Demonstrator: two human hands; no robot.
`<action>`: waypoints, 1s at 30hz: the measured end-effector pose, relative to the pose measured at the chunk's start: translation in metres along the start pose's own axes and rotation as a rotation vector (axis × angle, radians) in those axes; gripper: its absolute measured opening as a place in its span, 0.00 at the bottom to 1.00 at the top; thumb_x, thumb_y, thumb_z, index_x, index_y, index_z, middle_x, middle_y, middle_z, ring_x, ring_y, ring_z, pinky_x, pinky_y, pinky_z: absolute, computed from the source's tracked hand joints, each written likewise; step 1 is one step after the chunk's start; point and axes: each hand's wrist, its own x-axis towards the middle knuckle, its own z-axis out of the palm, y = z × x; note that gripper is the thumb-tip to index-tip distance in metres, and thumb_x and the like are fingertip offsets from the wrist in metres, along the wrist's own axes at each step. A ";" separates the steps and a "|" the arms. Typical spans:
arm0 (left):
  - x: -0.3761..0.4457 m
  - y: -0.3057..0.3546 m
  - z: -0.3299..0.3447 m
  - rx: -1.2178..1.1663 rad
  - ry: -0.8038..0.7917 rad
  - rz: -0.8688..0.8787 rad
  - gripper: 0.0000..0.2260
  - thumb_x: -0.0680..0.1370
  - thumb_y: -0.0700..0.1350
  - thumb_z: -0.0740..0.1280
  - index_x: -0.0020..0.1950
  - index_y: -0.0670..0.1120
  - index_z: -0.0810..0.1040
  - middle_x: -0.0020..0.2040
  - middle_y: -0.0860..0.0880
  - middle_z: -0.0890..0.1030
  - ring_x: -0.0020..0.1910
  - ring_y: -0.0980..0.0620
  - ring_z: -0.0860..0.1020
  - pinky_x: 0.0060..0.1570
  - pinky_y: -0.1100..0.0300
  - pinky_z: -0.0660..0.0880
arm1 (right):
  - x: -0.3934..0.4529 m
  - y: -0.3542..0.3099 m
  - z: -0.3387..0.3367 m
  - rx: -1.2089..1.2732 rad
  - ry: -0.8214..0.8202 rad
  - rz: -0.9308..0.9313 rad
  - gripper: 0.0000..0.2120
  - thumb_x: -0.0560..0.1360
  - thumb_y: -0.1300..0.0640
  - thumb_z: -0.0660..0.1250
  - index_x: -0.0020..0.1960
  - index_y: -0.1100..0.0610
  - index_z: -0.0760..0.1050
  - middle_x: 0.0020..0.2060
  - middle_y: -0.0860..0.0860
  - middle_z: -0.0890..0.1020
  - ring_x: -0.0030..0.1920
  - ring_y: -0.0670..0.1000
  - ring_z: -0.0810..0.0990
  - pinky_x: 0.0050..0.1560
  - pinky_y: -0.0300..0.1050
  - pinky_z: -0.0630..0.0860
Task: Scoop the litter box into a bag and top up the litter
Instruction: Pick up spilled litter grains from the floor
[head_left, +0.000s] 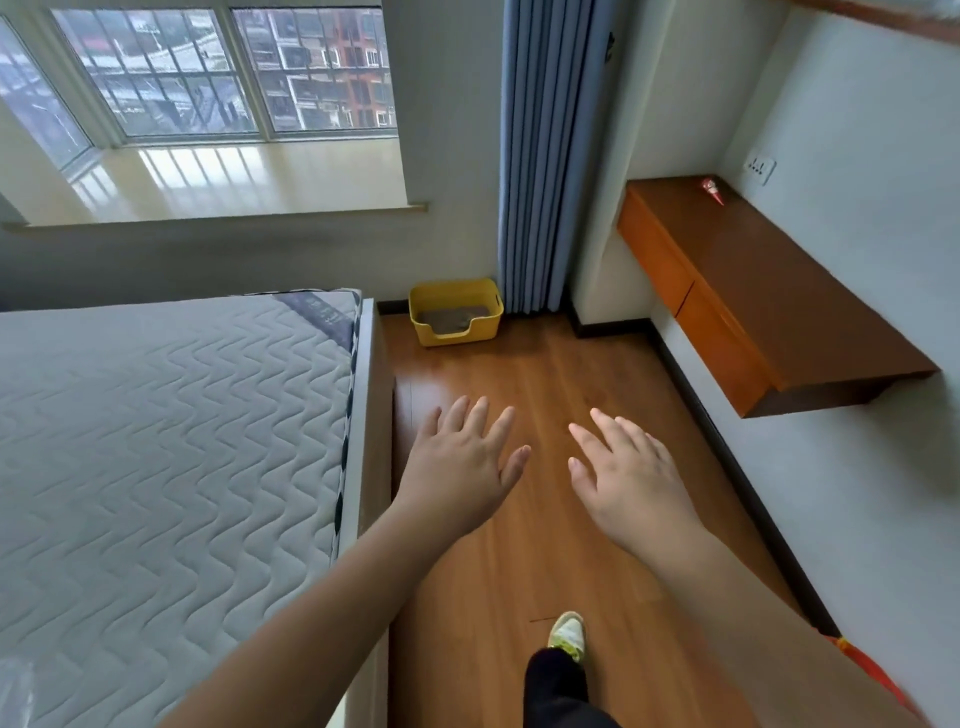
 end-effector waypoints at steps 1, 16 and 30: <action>0.019 -0.001 0.003 0.009 -0.014 0.002 0.29 0.80 0.64 0.40 0.79 0.55 0.51 0.79 0.48 0.58 0.79 0.47 0.52 0.75 0.46 0.50 | 0.018 0.008 -0.001 0.002 0.010 0.000 0.25 0.81 0.41 0.44 0.77 0.44 0.53 0.77 0.47 0.54 0.77 0.50 0.51 0.75 0.49 0.50; 0.279 -0.005 -0.003 0.056 -0.055 -0.062 0.29 0.81 0.62 0.39 0.79 0.54 0.53 0.79 0.48 0.60 0.78 0.47 0.54 0.76 0.46 0.52 | 0.277 0.109 -0.033 0.064 -0.001 -0.054 0.25 0.82 0.43 0.47 0.77 0.46 0.53 0.77 0.49 0.58 0.76 0.50 0.55 0.74 0.49 0.53; 0.487 -0.122 0.034 -0.032 -0.114 -0.075 0.29 0.81 0.63 0.37 0.80 0.55 0.50 0.80 0.49 0.56 0.79 0.48 0.49 0.77 0.47 0.47 | 0.520 0.093 -0.026 0.023 -0.062 -0.065 0.25 0.82 0.43 0.47 0.78 0.45 0.52 0.77 0.48 0.56 0.76 0.50 0.54 0.75 0.49 0.51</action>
